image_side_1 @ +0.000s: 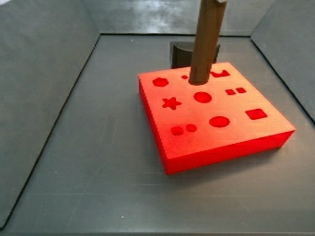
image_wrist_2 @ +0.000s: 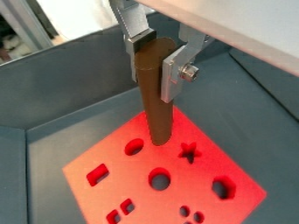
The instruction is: Insert the oval object.
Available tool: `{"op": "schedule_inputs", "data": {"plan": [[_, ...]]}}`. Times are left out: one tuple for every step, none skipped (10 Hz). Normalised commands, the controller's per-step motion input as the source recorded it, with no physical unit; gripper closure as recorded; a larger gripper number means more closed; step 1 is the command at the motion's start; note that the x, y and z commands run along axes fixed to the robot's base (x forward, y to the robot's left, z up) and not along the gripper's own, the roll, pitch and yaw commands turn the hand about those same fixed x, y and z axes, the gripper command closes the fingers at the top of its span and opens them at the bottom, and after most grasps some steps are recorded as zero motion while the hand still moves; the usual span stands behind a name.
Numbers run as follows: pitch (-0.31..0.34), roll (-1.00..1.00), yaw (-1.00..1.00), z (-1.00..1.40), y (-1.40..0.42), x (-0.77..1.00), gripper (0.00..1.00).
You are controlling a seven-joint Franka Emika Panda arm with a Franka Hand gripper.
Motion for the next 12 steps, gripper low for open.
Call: {"op": "schedule_inputs", "data": {"plan": [[0.090, 0.46, -0.23, -0.21, -0.18, 0.55, 1.00], [0.176, 0.48, -0.11, -0.18, -0.26, 0.54, 1.00], [0.166, 0.43, -0.01, -0.07, -0.36, 0.63, 1.00], [0.144, 0.24, 0.00, -0.07, -0.40, 0.58, 1.00], [0.000, 0.00, 0.00, 0.00, 0.00, 0.03, 1.00], [-0.046, -0.02, -0.13, -0.21, -0.20, 0.41, 1.00], [-0.024, 0.00, -0.19, -0.24, -0.23, 0.66, 1.00], [0.000, 0.00, -0.15, -0.23, -0.20, 0.66, 1.00], [0.000, 0.04, -0.20, -0.25, -0.08, 0.71, 1.00], [0.000, 0.04, -0.20, -0.24, -0.07, 0.81, 1.00], [0.004, 0.05, -0.24, -0.24, -0.07, 0.84, 1.00], [0.000, 0.06, -0.48, -0.21, -0.07, 0.59, 1.00]]}}
